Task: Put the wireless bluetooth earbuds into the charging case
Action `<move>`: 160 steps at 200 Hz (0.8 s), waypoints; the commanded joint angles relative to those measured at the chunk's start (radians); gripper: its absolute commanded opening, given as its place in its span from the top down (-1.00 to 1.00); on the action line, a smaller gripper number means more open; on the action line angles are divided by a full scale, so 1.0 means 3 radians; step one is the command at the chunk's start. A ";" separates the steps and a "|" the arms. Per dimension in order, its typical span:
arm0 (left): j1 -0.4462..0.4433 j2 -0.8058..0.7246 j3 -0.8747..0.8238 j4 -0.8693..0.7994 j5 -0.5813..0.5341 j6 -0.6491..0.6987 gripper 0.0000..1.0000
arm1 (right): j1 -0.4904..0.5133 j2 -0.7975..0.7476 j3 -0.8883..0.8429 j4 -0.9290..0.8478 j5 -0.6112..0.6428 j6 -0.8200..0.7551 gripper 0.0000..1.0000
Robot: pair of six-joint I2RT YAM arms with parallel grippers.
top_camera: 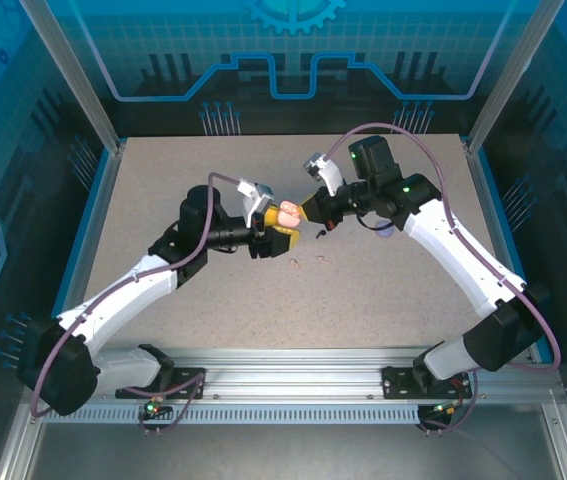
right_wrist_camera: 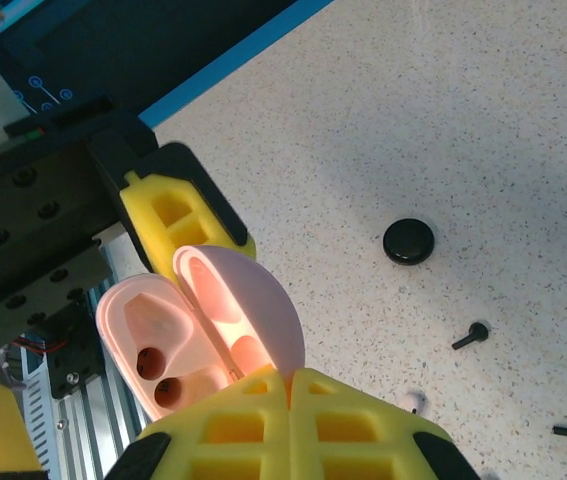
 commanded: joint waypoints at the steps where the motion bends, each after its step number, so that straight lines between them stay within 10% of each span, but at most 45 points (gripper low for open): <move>1: 0.0097 0.0082 0.0208 -0.0277 0.0347 0.0141 -0.28 | 0.0038 -0.0091 0.0087 -0.0100 0.0017 -0.0085 1.00; 160: 0.0329 0.0553 0.1000 -0.1476 0.0896 0.0746 0.03 | 0.0038 -0.0100 0.0115 -0.0213 0.0092 -0.0222 1.00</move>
